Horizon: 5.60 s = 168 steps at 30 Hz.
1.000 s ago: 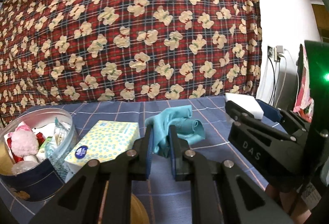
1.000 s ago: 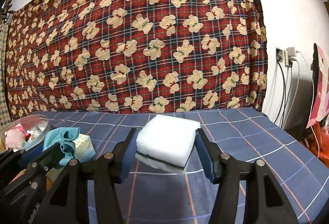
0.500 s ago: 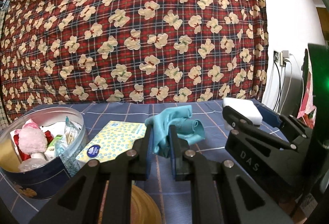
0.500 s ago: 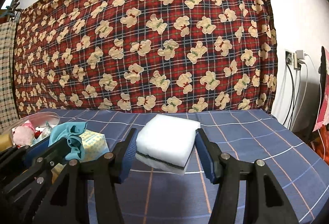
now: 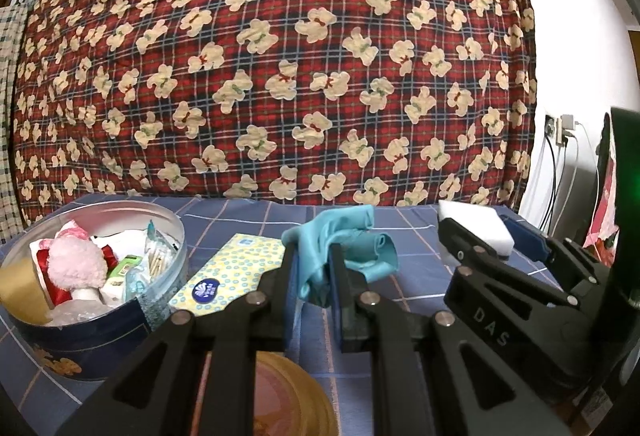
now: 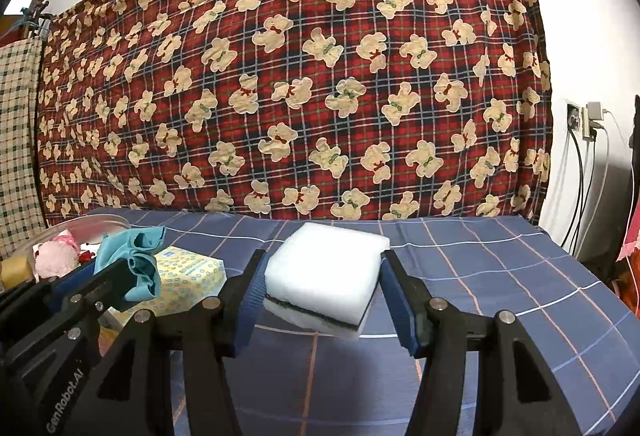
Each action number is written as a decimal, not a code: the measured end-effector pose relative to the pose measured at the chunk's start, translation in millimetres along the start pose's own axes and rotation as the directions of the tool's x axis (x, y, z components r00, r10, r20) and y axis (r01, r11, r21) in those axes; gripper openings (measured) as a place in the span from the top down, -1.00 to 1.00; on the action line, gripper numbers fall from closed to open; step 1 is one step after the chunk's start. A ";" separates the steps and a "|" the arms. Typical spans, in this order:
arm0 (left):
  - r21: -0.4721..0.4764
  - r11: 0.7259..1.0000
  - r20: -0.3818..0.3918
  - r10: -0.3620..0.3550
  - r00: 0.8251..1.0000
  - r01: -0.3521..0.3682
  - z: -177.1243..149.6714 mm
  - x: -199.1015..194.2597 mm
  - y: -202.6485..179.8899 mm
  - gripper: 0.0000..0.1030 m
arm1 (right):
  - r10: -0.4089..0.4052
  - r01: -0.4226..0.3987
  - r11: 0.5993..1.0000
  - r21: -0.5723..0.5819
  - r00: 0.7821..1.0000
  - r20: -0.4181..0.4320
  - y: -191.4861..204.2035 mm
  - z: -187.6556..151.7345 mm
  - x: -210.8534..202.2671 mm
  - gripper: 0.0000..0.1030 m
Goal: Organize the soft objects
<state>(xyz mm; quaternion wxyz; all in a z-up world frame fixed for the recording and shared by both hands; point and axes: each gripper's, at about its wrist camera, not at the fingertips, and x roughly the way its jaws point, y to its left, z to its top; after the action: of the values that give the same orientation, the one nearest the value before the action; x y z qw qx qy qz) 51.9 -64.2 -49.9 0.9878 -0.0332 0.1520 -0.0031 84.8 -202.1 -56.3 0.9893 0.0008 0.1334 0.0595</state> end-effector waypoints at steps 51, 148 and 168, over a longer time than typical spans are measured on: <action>-0.045 0.999 -0.042 -0.010 0.999 0.008 37.4 -20.4 79.7 0.77 | 0.180 -0.182 0.982 0.045 0.983 0.039 41.0 56.3 -15.9 -0.15; -0.037 0.943 -0.208 0.317 0.925 -0.331 48.9 -45.7 245.8 -0.98 | 0.387 -0.421 0.904 -0.080 0.883 -0.266 219.8 64.5 5.4 -0.72; -0.040 0.938 -0.208 0.328 0.921 -0.343 46.7 -52.1 249.4 -0.99 | 0.403 -0.430 0.899 -0.086 0.887 -0.227 223.3 67.5 -10.0 -0.73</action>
<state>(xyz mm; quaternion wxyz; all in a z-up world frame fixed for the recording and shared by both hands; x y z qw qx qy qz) 15.2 188.5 -6.4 0.9516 -0.0434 0.2533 0.1688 66.8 19.5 15.4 0.9322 -0.0429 0.2263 0.2792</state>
